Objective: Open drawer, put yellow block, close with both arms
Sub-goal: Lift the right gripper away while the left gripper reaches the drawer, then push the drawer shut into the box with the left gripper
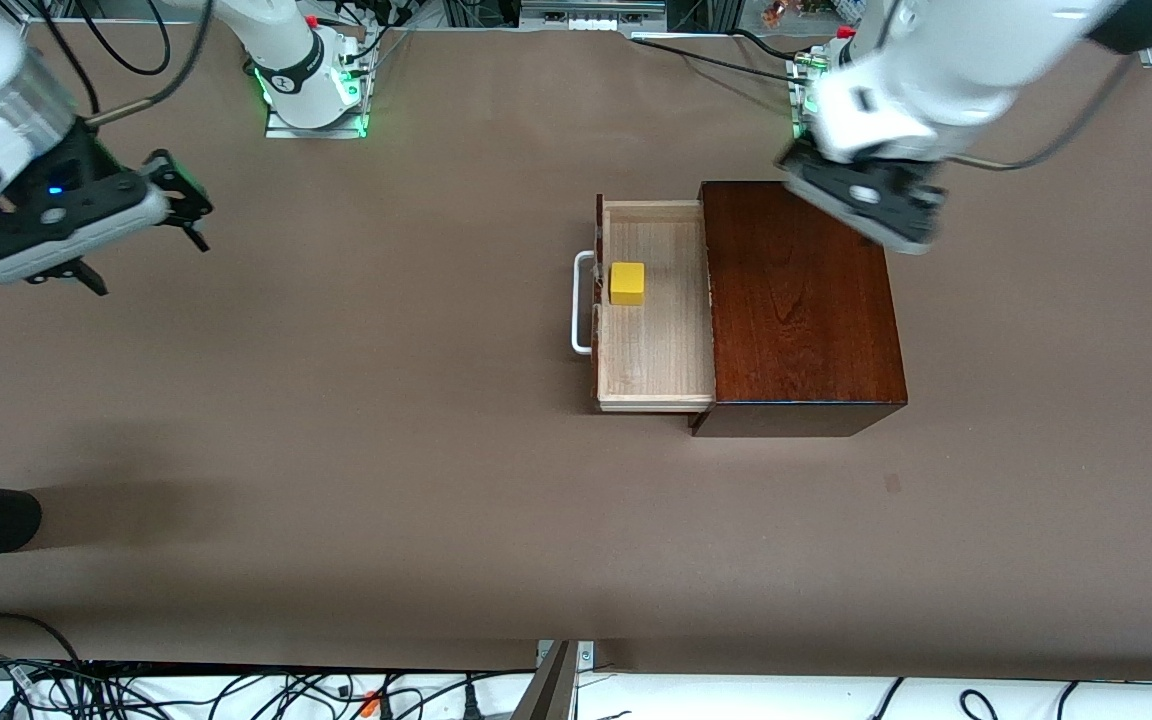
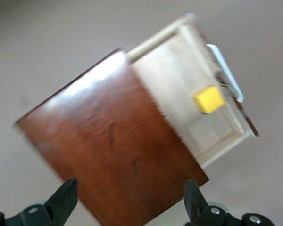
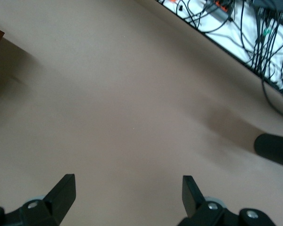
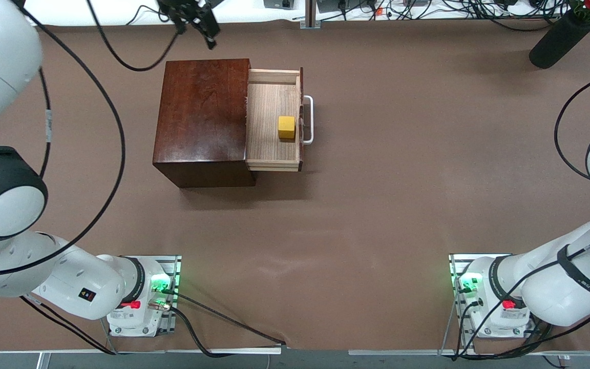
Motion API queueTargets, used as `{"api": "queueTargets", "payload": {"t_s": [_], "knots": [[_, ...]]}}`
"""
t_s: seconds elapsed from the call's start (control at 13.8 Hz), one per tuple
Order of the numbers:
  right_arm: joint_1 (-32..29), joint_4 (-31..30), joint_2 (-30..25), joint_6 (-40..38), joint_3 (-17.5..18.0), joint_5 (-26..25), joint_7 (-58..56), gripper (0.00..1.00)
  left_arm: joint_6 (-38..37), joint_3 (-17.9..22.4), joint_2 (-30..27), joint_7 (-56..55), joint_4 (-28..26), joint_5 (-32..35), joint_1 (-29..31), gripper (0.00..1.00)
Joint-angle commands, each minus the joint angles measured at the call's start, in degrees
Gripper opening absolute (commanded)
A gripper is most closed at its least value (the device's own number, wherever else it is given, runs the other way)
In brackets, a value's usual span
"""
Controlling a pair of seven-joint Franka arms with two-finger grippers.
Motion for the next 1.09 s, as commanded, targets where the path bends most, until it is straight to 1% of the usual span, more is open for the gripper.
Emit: {"api": "queueTargets", "payload": {"t_s": [0.0, 0.15, 0.29, 0.44, 0.58, 0.65, 0.73, 0.87, 1.02], "knots": [[-2.91, -1.73, -1.46, -1.53, -0.89, 4.55, 0.97, 1.00, -0.45, 1.02, 8.11, 7.83, 8.09, -0.63, -6.18, 1.00], [-7.48, -4.36, -2.86, -1.09, 2.09, 5.88, 1.06, 1.00, 0.33, 1.02, 12.33, 12.59, 10.29, -1.16, -10.92, 1.00], [-12.14, -8.57, -5.57, -0.31, 6.91, 5.88, 5.95, 1.00, 4.88, 1.02, 15.15, 13.30, 10.92, -1.77, -13.75, 1.00], [-16.44, -13.75, -9.17, 2.15, 11.93, 5.09, 9.58, 1.00, 9.98, 0.58, 17.43, 13.31, 10.92, -3.53, -16.99, 1.00], [-21.28, -17.89, -11.82, 3.39, 16.76, 4.22, 11.34, 1.00, 12.80, -0.12, 19.72, 14.18, 11.01, -3.01, -20.16, 1.00], [-22.87, -19.39, -12.96, 3.74, 18.96, 2.38, 11.43, 1.00, 14.12, -0.04, 21.04, 18.54, 11.01, -3.00, -21.22, 1.00], [-23.40, -20.97, -14.02, 4.70, 20.20, 0.45, 12.22, 1.00, 15.18, -0.04, 22.18, 25.02, 10.92, -2.92, -21.75, 1.00], [-23.41, -23.44, -14.64, 5.50, 20.21, -0.80, 13.97, 1.00, 15.45, -0.12, 24.29, 35.49, 10.83, -0.12, -21.75, 1.00], [-23.41, -23.71, -14.38, 6.28, 20.12, -1.76, 15.12, 1.00, 15.54, -0.04, 25.79, 40.36, 10.83, 2.17, -21.84, 1.00]]}}
